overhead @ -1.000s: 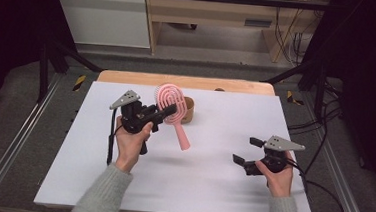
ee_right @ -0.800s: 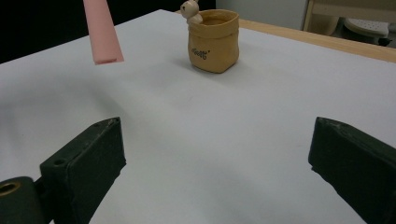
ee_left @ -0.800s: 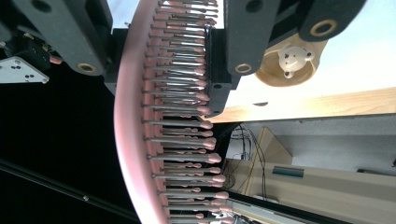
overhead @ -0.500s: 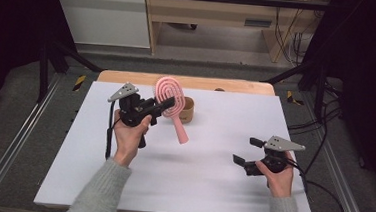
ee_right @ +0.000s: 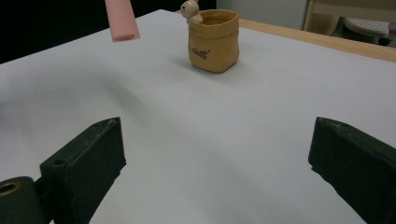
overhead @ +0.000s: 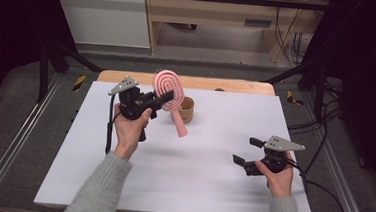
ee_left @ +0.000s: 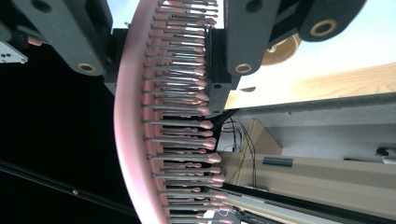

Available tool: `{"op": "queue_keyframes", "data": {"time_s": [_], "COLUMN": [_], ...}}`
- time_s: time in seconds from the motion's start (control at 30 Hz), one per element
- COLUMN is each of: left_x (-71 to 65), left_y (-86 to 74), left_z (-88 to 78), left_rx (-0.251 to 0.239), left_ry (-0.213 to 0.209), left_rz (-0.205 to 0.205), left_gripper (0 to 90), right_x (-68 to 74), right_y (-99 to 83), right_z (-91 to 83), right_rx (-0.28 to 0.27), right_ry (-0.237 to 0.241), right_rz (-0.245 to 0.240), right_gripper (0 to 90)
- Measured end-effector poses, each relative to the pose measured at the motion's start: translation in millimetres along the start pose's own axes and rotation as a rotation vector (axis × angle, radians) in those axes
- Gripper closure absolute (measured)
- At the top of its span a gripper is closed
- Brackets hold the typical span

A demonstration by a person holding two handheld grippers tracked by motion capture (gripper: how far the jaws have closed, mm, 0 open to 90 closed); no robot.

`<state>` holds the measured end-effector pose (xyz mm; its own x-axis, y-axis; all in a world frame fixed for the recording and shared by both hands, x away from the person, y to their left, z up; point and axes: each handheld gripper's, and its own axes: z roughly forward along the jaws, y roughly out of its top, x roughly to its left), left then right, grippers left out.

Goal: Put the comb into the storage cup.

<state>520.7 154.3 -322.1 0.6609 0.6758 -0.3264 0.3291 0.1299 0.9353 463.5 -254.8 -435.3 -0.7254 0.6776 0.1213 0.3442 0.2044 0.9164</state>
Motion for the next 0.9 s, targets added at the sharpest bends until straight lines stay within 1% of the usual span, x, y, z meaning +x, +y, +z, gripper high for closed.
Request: {"op": "queue_keyframes", "data": {"time_s": [0.23,0.33,0.4,0.47,0.9], "left_x": [1.7,2.0,2.4,2.9,7.7], "left_y": [7.7,10.6,12.3,13.5,23.8], "left_z": [5.2,7.9,9.5,10.5,18.0], "left_rx": [-0.001,0.0,0.0,0.004,-0.004], "left_ry": [0.013,0.023,0.03,0.032,0.05], "left_rz": [0.007,0.017,0.015,0.019,0.025], "left_gripper": [63.6,63.6,63.6,63.6,63.6], "right_x": [-0.2,-0.2,-0.2,-0.3,-0.7], "right_y": [-0.2,-0.2,-0.3,-0.4,-0.4], "right_z": [0.0,0.1,0.2,0.0,-0.4], "right_rx": [0.001,0.002,0.003,0.003,0.004], "right_ry": [0.003,0.004,0.005,0.002,0.003], "right_rz": [0.001,0.002,0.004,0.005,0.003], "right_gripper": [4.3,4.3,4.3,4.3,4.3]}}
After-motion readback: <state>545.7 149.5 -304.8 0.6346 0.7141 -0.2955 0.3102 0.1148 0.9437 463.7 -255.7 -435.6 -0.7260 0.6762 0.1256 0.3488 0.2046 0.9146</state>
